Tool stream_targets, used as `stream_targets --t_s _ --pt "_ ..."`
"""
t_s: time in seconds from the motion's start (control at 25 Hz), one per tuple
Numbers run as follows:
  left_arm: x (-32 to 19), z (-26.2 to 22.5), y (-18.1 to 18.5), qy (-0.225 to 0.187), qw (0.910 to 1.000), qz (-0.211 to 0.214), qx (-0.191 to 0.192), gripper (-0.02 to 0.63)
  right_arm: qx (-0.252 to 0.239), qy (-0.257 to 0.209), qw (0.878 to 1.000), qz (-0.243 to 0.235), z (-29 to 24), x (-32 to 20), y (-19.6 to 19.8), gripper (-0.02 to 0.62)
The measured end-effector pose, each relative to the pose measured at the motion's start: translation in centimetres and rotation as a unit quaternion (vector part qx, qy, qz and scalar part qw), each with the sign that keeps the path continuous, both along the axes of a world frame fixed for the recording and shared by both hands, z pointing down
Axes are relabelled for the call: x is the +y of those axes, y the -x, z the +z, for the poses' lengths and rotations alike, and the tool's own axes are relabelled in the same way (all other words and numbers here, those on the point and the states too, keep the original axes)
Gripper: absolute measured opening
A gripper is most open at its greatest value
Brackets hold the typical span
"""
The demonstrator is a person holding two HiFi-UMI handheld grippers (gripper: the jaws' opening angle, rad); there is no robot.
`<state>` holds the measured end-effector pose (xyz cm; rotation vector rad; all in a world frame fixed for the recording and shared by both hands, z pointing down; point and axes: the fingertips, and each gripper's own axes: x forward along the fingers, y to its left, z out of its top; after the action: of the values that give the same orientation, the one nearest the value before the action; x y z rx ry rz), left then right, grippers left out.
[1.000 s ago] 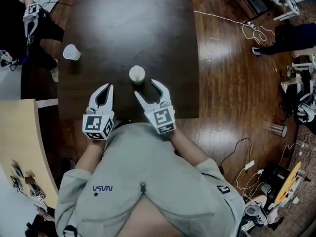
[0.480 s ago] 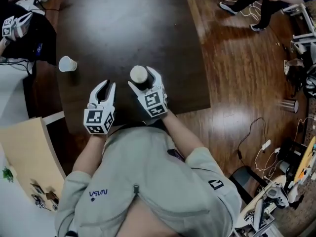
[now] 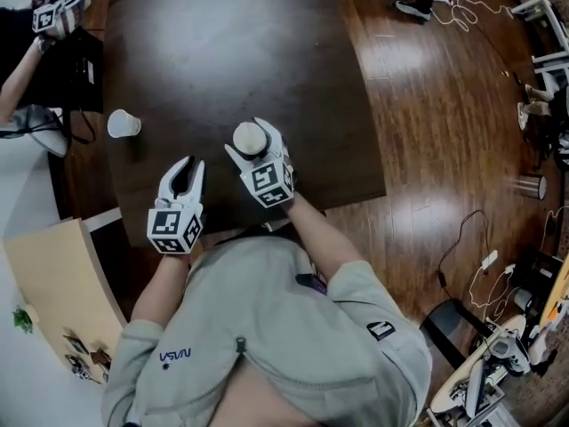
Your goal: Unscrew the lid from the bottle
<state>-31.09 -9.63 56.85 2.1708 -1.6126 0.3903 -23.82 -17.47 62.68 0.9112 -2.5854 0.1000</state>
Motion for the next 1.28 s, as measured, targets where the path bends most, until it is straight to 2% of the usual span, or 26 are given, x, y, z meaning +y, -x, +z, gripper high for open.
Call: stream_targets --t_s 0.24,0.4,0.6,0.76,0.92,1.08,1.2,1.28 --pt "0.2 -0.3 -0.3 -0.009 0.9999 -0.005 0.004 0.089 0.007 0.012 1.000 0.002 0.6 -0.6 -0.2 0.302" --pt "-0.1 -1.6 -0.5 -0.023 0.9996 -0.006 0.014 0.087 -0.006 0.035 0.999 -0.022 -0.1 0.3 -0.2 0.298" --pt "-2.0 -5.2 -1.9 -0.063 0.9962 0.018 0.056 0.087 -0.047 0.090 0.989 -0.106 -3.5 2.8 -0.7 0.298" --pt "-3.4 -9.7 -4.3 -0.096 0.9854 0.073 0.120 0.089 -0.067 0.139 0.969 -0.193 -7.1 5.3 -2.4 0.298" --pt "-4.2 -15.5 -7.6 -0.129 0.9623 0.144 0.192 0.109 -0.078 0.173 0.945 -0.268 -11.2 7.7 -4.7 0.298" --pt "-3.6 -19.8 -11.5 -0.143 0.9273 0.244 0.245 0.136 -0.080 0.192 0.916 -0.344 -14.7 10.4 -6.4 0.298" --pt "-2.4 -22.5 -14.0 -0.143 0.8907 0.321 0.289 0.172 -0.079 0.205 0.890 -0.400 -16.7 12.7 -7.3 0.298" --pt "-1.2 -24.0 -15.7 -0.139 0.8574 0.384 0.313 0.215 -0.071 0.208 0.875 -0.432 -17.8 14.1 -7.8 0.298"
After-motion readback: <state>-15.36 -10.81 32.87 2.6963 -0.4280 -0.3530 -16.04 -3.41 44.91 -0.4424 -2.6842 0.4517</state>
